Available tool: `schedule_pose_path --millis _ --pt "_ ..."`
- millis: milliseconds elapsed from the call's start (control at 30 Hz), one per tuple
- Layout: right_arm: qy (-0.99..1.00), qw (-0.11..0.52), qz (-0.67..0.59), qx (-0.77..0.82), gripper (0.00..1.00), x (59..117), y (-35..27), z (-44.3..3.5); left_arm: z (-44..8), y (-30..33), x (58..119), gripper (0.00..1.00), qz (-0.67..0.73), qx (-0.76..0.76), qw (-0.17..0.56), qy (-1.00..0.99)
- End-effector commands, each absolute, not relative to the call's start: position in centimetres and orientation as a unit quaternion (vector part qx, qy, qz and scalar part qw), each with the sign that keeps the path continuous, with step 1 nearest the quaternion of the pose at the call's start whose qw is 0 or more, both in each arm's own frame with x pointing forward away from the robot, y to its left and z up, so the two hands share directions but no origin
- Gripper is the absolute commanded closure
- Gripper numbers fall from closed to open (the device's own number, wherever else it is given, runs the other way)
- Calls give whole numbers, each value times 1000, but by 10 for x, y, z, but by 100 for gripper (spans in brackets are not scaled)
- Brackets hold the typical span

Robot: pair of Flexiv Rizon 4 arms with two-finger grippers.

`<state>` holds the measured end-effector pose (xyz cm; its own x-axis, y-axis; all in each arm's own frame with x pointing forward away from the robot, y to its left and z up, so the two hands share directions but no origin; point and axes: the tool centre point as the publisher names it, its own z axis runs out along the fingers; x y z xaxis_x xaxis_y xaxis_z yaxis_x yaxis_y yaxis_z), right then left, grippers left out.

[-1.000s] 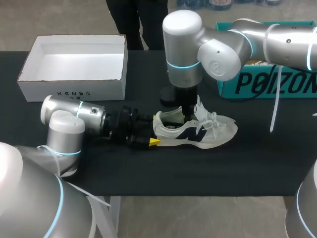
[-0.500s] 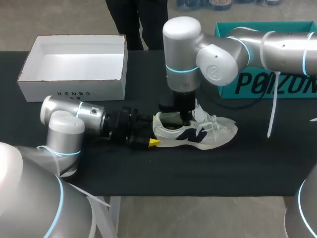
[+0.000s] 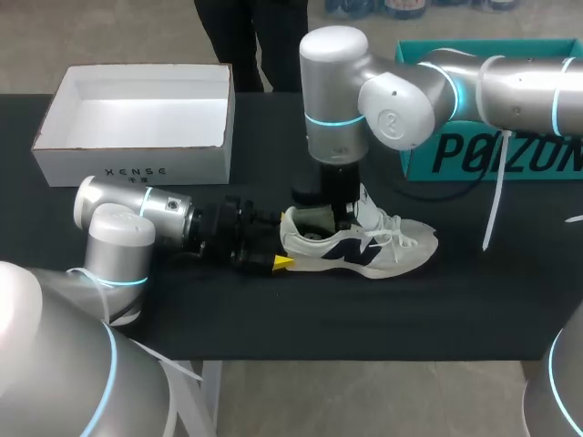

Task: Take the shoe out of the shoebox, open the shoe tongue, remove and reinsert the insole, then place the shoe into the shoebox

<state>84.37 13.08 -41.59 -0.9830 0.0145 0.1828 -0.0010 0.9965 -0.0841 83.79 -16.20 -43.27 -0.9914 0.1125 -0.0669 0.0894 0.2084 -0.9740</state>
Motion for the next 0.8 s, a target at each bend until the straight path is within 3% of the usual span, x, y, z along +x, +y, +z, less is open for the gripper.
schedule_pose_path --millis 33,800 --pt "-995 93 40 -2 100 829 130 -445 -435 -164 839 100 625 -64 8 -778" --pt "-994 109 19 10 100 831 127 -389 -435 -164 839 100 625 -64 8 -778"
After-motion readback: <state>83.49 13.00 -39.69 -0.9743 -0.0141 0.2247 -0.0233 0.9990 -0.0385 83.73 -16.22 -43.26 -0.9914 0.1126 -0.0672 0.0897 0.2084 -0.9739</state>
